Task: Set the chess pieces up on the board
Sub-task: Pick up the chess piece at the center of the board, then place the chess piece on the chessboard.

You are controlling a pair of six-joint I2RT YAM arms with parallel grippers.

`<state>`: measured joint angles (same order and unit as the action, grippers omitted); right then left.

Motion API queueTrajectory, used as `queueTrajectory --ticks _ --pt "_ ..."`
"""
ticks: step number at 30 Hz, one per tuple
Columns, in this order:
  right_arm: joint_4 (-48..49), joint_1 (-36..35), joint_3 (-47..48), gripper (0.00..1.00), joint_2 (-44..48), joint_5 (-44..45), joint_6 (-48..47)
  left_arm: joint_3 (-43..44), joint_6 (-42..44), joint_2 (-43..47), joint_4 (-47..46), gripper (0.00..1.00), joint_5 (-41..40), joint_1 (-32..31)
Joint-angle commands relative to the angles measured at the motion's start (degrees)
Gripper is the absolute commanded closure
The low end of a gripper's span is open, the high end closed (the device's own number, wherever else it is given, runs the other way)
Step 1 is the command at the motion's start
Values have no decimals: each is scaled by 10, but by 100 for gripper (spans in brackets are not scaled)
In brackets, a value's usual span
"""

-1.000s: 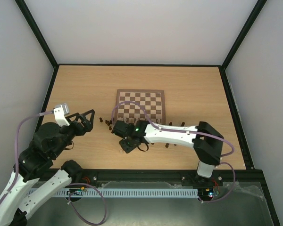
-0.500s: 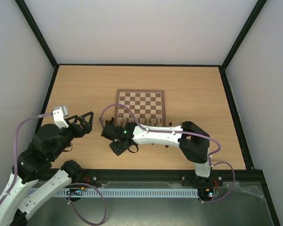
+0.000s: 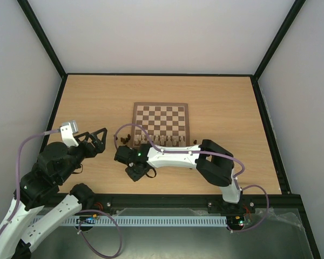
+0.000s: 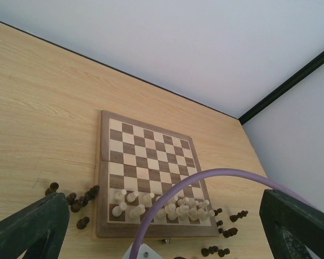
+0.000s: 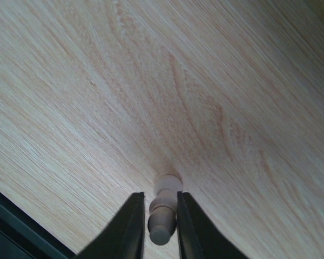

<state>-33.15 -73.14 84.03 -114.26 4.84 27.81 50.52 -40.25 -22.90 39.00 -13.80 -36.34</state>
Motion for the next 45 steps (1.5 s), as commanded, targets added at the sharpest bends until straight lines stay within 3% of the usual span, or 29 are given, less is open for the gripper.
queueTrajectory --ticks 1,6,17,25,45 --pt "-37 -4 11 87 -2 17 5 -3 5 5 5 1 -8 2" --pt "-56 3 18 89 11 49 -2 -4 7 2 2 1 -8 2" --pt "-92 106 60 89 54 96 -33 -18 11 -10 -10 1 0 2" --pt "-82 155 84 89 32 76 -51 -27 11 -20 -21 1 9 2" --pt "-50 187 78 89 -7 50 -67 -42 10 -35 -42 1 18 2"
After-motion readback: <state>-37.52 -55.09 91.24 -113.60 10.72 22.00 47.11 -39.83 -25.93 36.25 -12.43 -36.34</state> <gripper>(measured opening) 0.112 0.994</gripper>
